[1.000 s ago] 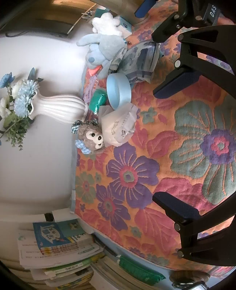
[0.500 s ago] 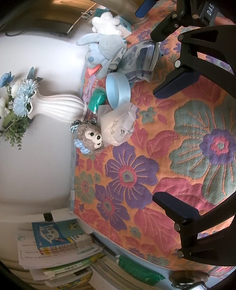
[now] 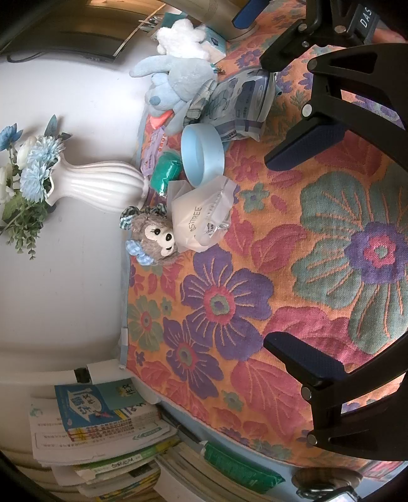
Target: Organize soft objects
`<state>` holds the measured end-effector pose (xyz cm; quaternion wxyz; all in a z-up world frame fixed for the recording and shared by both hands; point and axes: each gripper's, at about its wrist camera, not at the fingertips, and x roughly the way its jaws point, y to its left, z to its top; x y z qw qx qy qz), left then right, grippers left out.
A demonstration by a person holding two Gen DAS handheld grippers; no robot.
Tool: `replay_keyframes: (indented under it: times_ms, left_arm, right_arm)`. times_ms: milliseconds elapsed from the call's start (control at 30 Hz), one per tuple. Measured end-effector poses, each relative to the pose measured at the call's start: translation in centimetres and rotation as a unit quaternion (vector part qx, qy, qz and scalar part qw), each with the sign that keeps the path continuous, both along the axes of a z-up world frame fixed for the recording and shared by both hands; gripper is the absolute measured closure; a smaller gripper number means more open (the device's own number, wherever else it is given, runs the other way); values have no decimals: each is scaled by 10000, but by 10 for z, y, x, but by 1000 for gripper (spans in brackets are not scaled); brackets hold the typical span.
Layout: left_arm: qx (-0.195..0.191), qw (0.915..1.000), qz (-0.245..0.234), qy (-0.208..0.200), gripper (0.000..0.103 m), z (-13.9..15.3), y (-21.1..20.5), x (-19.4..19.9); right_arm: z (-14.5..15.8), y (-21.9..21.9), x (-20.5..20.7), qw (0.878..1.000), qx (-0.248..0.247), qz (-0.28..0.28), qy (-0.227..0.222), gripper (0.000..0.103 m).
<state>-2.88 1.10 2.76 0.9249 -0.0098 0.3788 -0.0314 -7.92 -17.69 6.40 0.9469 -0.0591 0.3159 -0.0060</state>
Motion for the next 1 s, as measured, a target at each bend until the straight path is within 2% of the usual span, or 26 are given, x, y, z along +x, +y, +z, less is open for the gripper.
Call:
replay_keyframes:
  times_ms: [633,767,867,900,1000]
  left_arm:
    - [45,10000,36,16,1,-1,-1,-1]
    - [71,9999,40,146,1,0,-1,1]
    - [-62,9994,-114,308,1,9,0,-2]
    - [-56,9993,-144,338,1,13,0,-3]
    - [173,9989,-266,342,1,39,-2,-2]
  right_arm:
    - [0,0,0,9999,44,-12,-91,0]
    - [0,-3,0,9998,159,-95,-119,0]
    - [2,-12,3,9982,577,-137,-50,0]
    - [3,-17,3,9969,771,-103,132,0]
    - [12,-28,0,9945,926,-41,490,0]
